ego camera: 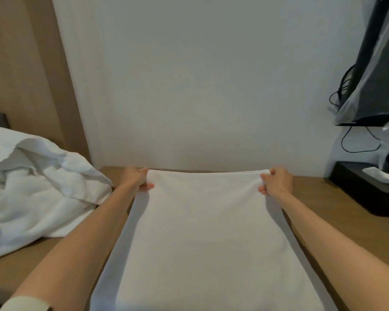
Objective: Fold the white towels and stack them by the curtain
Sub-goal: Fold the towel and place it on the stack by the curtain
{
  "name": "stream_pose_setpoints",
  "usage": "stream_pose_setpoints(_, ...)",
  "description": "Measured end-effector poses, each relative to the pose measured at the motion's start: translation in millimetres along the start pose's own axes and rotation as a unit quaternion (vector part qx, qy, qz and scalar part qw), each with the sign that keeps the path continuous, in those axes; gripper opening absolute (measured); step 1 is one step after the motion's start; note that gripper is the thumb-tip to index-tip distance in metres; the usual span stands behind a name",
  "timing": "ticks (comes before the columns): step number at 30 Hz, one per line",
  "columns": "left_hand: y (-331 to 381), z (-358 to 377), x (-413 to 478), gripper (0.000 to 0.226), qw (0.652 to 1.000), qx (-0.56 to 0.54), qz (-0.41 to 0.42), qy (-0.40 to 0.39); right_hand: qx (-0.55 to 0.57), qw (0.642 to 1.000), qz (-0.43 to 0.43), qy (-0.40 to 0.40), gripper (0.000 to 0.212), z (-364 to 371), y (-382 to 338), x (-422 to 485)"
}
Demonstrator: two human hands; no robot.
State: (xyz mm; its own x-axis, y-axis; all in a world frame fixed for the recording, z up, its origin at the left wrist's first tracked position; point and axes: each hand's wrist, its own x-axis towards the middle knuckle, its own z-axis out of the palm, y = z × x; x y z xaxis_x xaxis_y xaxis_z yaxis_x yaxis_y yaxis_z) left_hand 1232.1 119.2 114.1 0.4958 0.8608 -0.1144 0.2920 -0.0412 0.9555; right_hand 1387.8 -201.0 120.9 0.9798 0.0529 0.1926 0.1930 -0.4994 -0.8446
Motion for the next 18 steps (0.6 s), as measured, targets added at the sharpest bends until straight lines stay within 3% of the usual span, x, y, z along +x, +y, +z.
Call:
stream_pose_setpoints(3, -12, 22, 17, 0.033, 1.0, 0.026, -0.004, 0.0, -0.063, 0.998, 0.022, -0.004, 0.013, 15, 13, 17)
stream_pose_setpoints(8, -25, 47, 25, 0.043, 0.992, 0.125, 0.021, 0.023, -0.068, 0.996, 0.048, 0.003, 0.025, 39, 24, 29)
stream_pose_setpoints(12, -8, 67, 19, 0.031, 0.978, 0.188, 0.055, 0.074, -0.072, 0.997, -0.007, -0.02, 0.046, 53, 19, 19)
stream_pose_setpoints(15, -1, 89, -7, 0.046, 0.938, 0.269, 0.2, 0.091, -0.175, 0.978, -0.105, -0.052, 0.054, 73, 7, 2)
stream_pose_setpoints(18, -9, 126, -34, 0.055, 0.866, 0.386, 0.315, -0.038, -0.27, 0.926, -0.204, -0.169, 0.05, 106, -6, -15)
